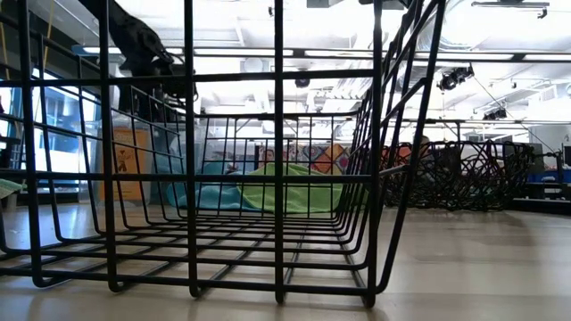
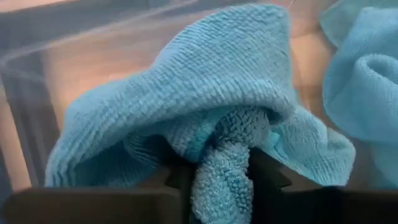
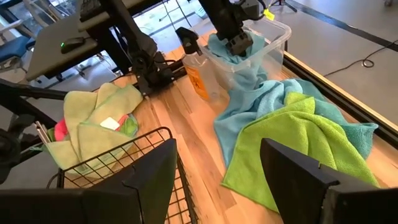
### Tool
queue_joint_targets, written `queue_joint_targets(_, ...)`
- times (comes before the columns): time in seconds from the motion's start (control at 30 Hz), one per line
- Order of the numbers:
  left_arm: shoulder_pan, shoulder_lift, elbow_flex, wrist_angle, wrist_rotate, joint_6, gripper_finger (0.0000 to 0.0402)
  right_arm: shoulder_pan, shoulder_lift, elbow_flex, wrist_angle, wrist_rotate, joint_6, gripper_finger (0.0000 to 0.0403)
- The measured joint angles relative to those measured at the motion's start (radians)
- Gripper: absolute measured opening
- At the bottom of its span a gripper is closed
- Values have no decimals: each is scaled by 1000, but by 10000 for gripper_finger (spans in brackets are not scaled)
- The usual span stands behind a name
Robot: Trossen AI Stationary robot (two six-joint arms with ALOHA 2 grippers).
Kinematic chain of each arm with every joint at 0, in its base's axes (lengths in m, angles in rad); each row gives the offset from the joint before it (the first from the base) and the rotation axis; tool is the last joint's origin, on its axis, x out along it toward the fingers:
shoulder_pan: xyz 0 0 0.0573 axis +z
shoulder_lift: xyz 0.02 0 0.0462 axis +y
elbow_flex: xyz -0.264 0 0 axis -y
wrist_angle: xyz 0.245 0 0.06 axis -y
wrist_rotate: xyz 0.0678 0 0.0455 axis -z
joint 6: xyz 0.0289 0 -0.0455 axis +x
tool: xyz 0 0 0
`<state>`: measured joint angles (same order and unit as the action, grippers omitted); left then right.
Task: Sort microfiber towel by color & place in baskets
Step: Put the blue microfiber towel into the transparent bin
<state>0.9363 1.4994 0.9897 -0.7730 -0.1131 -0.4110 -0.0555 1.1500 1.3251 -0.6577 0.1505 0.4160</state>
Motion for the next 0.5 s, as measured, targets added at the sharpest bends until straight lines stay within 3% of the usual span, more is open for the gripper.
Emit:
queue_joint_targets(0.3,17,-30,53,-19,52,-24,219,0,0,0,-10,0,-36,229)
queue_joint_targets(0.5,29,-58,157,-38,78,-3,243,0,0,0,-9,0,-59,229)
